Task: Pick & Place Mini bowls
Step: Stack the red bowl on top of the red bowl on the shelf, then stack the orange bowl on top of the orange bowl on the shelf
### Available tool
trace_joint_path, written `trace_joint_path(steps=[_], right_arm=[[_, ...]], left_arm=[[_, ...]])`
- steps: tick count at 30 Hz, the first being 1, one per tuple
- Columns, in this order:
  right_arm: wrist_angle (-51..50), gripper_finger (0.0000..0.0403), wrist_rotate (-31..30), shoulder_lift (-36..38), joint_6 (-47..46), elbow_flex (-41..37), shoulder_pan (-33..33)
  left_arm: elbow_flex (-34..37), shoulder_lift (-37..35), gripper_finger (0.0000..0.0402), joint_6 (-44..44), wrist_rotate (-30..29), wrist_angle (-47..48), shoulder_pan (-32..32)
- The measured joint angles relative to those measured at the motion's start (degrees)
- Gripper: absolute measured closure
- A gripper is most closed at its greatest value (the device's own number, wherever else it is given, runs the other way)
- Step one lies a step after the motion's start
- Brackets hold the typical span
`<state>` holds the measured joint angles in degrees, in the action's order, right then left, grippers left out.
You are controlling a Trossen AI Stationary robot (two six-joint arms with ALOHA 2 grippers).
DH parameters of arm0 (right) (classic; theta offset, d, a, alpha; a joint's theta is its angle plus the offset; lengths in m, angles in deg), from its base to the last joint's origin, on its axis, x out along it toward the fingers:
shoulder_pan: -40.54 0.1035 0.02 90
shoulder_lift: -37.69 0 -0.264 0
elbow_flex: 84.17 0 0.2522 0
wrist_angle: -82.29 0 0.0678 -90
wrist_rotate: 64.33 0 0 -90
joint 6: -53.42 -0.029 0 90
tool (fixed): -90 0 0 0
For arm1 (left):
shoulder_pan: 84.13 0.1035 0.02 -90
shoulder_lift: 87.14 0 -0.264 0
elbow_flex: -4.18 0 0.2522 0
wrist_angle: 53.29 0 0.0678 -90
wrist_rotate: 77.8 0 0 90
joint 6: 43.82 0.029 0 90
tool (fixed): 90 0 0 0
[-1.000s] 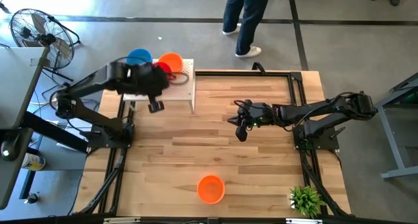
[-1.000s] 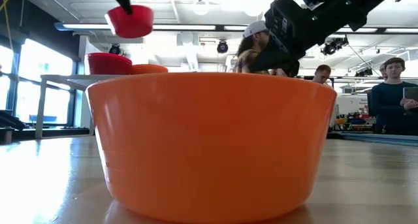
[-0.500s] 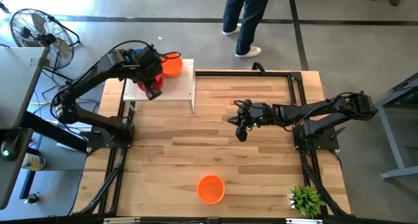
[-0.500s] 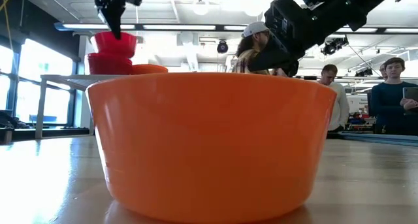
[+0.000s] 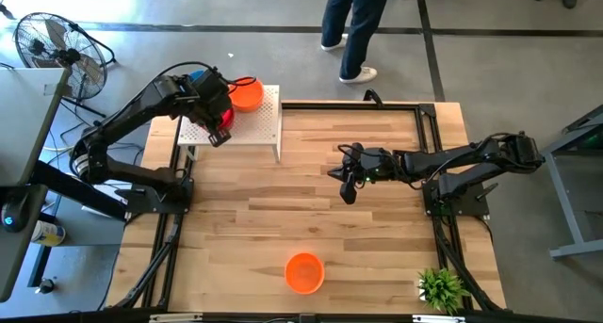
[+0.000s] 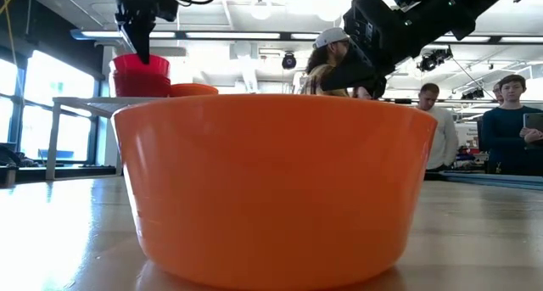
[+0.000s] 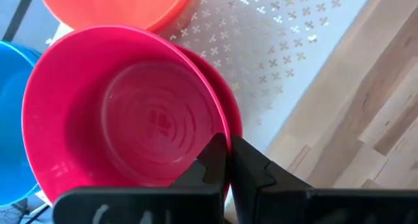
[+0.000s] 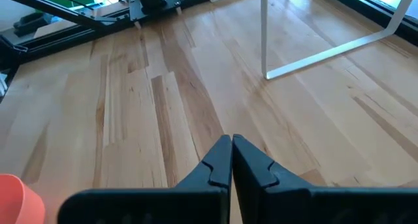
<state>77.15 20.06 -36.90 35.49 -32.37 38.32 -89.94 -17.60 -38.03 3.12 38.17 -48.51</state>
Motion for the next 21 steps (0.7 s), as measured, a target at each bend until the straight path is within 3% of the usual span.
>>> trace_joint_path(steps=[14,21], right_arm=[[0.3,0.0402,0.0,0.0,0.0,0.0,0.0],[0.3,0.0401,0.1,0.0,0.1,0.0,0.0]], left_arm=[[-0.2,0.0,0.0314,-2.5,0.6,0.9,0.0],[-5.2,-0.1,0.0299,-1.1,1.5,2.9,0.0]])
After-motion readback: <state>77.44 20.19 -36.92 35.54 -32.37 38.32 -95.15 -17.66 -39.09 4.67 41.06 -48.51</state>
